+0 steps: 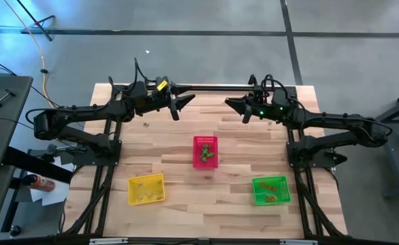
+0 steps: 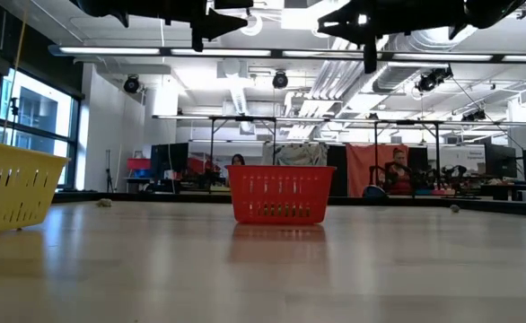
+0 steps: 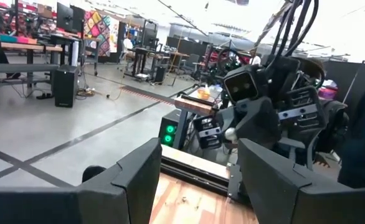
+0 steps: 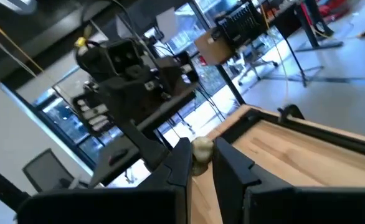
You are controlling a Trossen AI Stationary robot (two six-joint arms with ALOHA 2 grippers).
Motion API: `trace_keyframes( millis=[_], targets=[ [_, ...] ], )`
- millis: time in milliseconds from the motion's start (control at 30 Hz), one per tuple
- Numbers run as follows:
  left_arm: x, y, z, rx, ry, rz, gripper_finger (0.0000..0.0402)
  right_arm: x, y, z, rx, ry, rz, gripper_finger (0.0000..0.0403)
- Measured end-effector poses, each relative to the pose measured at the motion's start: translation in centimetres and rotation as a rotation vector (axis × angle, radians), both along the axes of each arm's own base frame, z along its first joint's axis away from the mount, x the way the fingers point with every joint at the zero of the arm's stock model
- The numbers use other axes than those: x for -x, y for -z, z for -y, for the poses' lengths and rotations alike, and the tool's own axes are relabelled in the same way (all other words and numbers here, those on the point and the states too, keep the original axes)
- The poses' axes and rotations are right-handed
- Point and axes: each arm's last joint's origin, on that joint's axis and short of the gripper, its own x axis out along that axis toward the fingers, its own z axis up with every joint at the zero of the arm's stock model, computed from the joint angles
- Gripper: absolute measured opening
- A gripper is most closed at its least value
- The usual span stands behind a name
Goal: Sort Halloween decoration
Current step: Put the white skull toy into the yellow bin
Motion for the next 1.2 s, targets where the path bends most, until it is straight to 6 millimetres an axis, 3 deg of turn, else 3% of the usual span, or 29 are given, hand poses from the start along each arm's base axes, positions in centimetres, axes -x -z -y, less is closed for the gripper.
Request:
trace_keyframes(
  millis=[467,600,767,933,1033,1200],
  targets=[
    [0.0,0.0,0.0,-0.002,0.000,0.001,0.0200,-0.1,0.3,0.1,-0.017,-0.004,-0.021,0.0032],
    [0.1,-0.2,0.0,-0.033,-0.004,0.012,0.0200,-1.3,1.1,-0.5,-0.028,-0.101,-0.037,0.0032],
    [0.2,-1.0,0.1,-0.068,-0.006,0.086,0.0200,-5.1,2.2,-2.2,0.043,-0.262,-0.123,0.0032],
    [0.4,-1.6,0.2,0.023,0.021,0.178,0.0200,-10.0,3.8,-4.5,0.175,-0.425,-0.201,0.0032],
    [0.9,-2.6,0.6,0.134,0.120,0.272,0.0200,-12.8,4.9,-5.9,0.216,-0.513,-0.227,0.0032],
    [2.1,-3.9,2.3,0.224,0.419,0.288,0.0200,-17.1,6.5,-8.3,0.226,-0.594,-0.249,0.0032]
  ],
)
